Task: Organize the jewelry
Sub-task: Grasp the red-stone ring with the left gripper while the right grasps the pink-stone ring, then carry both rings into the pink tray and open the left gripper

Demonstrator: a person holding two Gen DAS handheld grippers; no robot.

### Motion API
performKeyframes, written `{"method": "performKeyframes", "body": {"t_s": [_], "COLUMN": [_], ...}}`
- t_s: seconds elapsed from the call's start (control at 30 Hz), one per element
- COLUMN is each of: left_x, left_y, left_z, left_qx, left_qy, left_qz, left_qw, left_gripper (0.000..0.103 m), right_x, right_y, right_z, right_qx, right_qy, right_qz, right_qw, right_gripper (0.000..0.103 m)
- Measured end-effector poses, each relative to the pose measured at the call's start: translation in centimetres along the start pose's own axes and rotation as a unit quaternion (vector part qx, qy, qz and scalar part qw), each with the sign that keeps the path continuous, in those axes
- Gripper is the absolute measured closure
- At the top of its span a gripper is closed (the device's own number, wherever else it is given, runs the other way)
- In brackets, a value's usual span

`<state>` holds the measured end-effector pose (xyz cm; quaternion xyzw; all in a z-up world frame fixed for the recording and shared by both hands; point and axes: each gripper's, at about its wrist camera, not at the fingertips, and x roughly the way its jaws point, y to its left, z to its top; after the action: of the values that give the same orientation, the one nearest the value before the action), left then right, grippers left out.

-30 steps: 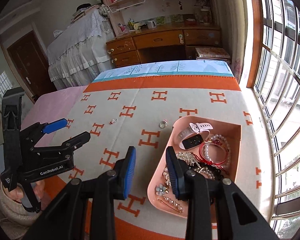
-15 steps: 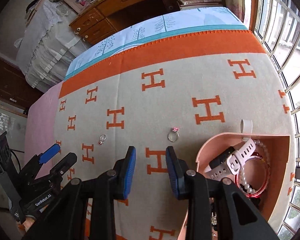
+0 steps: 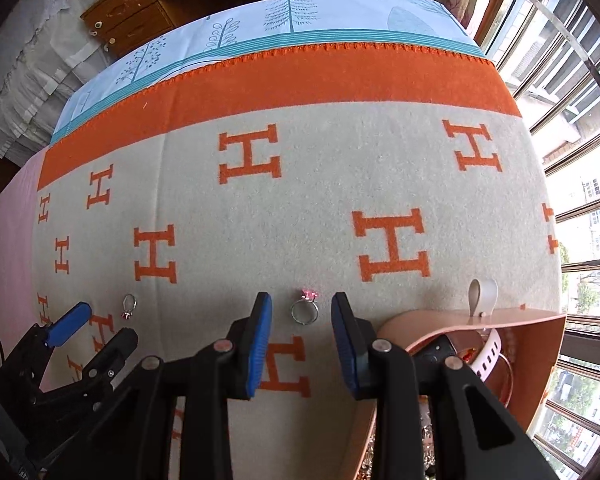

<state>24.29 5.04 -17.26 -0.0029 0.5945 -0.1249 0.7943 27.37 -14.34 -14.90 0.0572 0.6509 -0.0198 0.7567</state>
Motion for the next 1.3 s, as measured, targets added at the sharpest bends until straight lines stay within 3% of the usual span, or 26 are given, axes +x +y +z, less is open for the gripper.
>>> {"method": "performKeyframes", "body": {"t_s": [0.17,0.23,0.3,0.53,0.6,0.77,0.93,1.3], "left_x": [0.6,0.6,0.8,1.3,1.6,1.6,1.9,2.2], "left_y": [-0.4,-0.5,-0.9,-1.5,-1.7,-1.8,-2.3,-3.4], "left_z": [0.2,0.3,0.5,0.7,0.8,0.9,0.9,1.7], "left_qx": [-0.004,-0.003,0.0,-0.002,-0.005,-0.014,-0.013,-0.005], "left_qy": [0.014,0.016,0.016,0.024,0.026,0.037,0.043,0.044], "left_qz": [-0.011,-0.013,-0.01,-0.012,-0.01,-0.018,-0.009,0.027], "left_qw": [0.9998,0.9998,0.9998,0.9996,0.9996,0.9991,0.999,0.9986], "left_gripper": [0.037,0.038,0.038,0.042,0.047,0.074,0.088,0.09], "right_x": [1.4,1.7,2.0,2.3,2.4,0.9,-1.8,-6.0], "right_y": [0.3,0.6,0.8,1.2,1.2,1.3,0.4,-1.6], "right_z": [0.7,0.8,0.7,-0.1,-0.3,-1.4,-2.7,-6.4], "right_qx": [-0.004,-0.009,-0.014,-0.026,-0.028,-0.035,-0.044,-0.064], "right_qy": [0.013,0.015,0.023,0.016,0.01,-0.006,-0.028,-0.065], "right_qz": [-0.017,-0.023,-0.019,-0.011,-0.004,0.029,0.063,0.107], "right_qw": [1.0,1.0,0.999,0.999,1.0,0.999,0.997,0.99], "right_gripper": [0.076,0.08,0.091,0.095,0.095,0.095,0.095,0.095]}}
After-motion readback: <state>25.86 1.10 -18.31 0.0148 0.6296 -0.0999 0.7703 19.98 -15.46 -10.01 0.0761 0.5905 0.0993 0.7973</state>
